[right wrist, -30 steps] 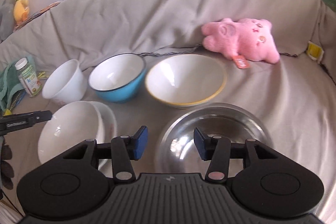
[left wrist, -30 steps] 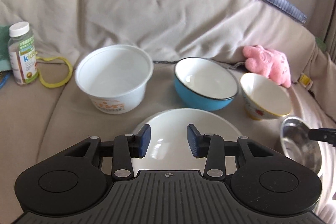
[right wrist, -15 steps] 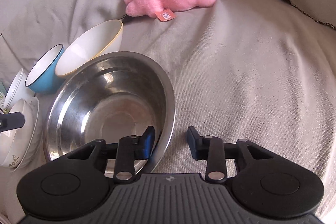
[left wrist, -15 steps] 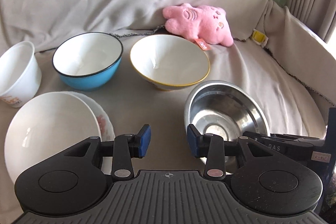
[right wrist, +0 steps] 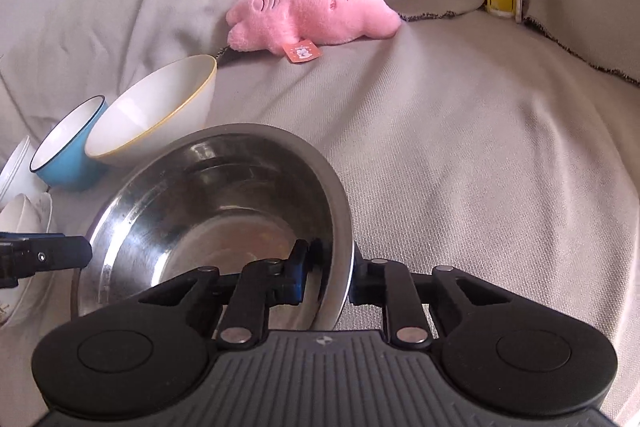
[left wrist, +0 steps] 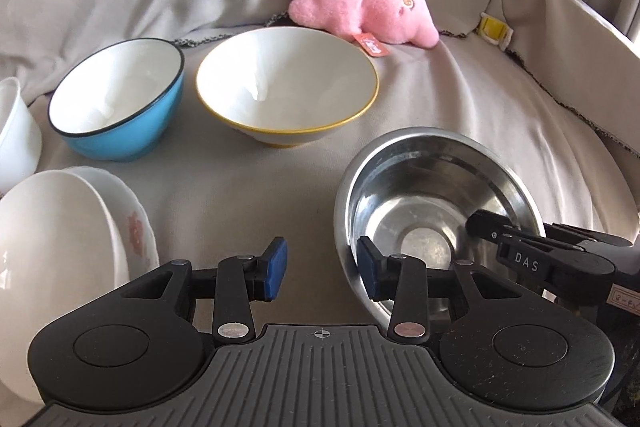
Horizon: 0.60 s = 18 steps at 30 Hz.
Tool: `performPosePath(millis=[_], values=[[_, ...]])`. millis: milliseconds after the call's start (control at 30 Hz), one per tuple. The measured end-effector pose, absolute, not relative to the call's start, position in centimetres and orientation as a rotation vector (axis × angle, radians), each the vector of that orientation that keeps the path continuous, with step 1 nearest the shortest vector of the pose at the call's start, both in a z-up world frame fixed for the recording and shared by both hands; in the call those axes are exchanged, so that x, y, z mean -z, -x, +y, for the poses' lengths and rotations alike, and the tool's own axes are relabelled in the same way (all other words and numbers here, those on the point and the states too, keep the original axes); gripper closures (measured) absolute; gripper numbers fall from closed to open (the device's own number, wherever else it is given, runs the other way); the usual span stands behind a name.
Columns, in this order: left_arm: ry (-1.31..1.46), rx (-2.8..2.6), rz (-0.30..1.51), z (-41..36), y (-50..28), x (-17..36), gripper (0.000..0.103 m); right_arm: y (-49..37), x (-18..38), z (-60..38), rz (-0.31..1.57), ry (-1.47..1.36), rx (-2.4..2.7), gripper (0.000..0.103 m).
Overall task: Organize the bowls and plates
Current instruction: 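Move the right tool to the steel bowl and grasp its rim, then carry the steel bowl with the right tool onto the white bowl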
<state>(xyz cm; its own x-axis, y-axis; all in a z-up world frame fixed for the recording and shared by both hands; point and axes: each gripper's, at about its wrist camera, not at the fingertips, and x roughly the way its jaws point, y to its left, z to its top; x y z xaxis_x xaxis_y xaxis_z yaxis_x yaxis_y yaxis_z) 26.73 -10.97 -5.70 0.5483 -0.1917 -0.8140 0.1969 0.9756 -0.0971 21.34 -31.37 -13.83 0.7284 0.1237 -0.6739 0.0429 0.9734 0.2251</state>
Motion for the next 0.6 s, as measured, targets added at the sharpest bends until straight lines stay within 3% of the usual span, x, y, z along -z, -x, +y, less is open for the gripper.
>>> performPosePath(millis=[333, 600], values=[[0.023, 0.292, 1.023, -13.2, -27.3, 6.7, 0.059, -21.2, 14.6, -33.9, 0.738, -0.41, -0.107, 0.085], [-0.039, 0.267, 1.087, -14.2, -28.8, 9.0, 0.073, -20.9, 14.6, -32.7, 0.748, -0.38, -0.146, 0.084]])
